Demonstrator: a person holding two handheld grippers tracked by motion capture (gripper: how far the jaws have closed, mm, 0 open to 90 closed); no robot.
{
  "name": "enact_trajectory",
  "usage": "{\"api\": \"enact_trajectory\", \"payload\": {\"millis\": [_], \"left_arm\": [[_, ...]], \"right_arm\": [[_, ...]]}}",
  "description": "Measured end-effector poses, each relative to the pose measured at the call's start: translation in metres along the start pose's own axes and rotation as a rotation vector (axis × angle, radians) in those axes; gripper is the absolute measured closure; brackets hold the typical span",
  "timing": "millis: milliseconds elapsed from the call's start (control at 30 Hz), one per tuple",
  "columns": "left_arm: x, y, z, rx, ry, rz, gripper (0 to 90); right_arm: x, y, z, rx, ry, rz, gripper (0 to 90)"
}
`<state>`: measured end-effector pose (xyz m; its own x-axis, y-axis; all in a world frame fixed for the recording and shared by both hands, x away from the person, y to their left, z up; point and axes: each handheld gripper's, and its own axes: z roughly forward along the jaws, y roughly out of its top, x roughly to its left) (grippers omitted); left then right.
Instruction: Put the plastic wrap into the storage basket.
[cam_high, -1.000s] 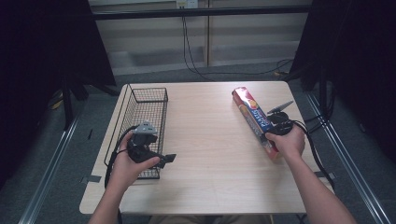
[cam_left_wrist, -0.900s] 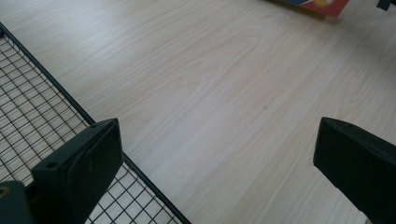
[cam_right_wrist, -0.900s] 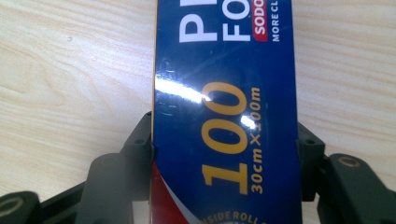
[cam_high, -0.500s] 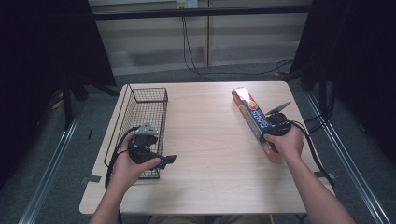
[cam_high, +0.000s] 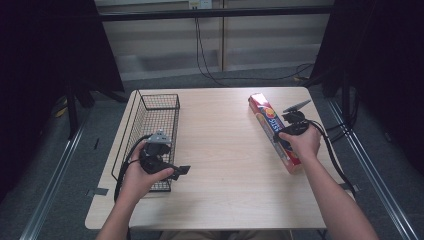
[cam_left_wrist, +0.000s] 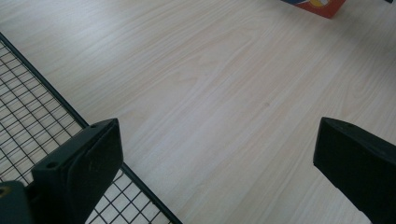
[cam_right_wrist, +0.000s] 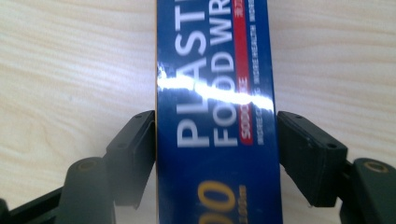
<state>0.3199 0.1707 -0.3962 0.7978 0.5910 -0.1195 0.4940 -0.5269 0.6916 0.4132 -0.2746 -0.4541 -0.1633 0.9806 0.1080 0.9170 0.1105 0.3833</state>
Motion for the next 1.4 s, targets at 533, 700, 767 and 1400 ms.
{"api": "enact_trajectory", "payload": {"millis": [533, 700, 767, 1400], "left_arm": [[-0.001, -0.001, 0.0, -0.003, 0.001, -0.006, 1.4], [-0.001, -0.001, -0.002, -0.005, 0.008, -0.006, 1.4], [-0.001, -0.001, -0.003, 0.0, 0.007, 0.002, 1.4], [-0.006, 0.002, -0.002, 0.001, 0.018, 0.013, 1.4]], "right_arm": [[0.004, 0.016, 0.014, -0.001, -0.013, -0.003, 37.0], [0.004, 0.018, 0.012, 0.024, -0.004, 0.002, 40.9], [0.003, 0.017, 0.012, 0.021, 0.004, 0.005, 41.5], [0.02, -0.004, -0.019, -0.022, 0.081, -0.131, 41.9]]}}
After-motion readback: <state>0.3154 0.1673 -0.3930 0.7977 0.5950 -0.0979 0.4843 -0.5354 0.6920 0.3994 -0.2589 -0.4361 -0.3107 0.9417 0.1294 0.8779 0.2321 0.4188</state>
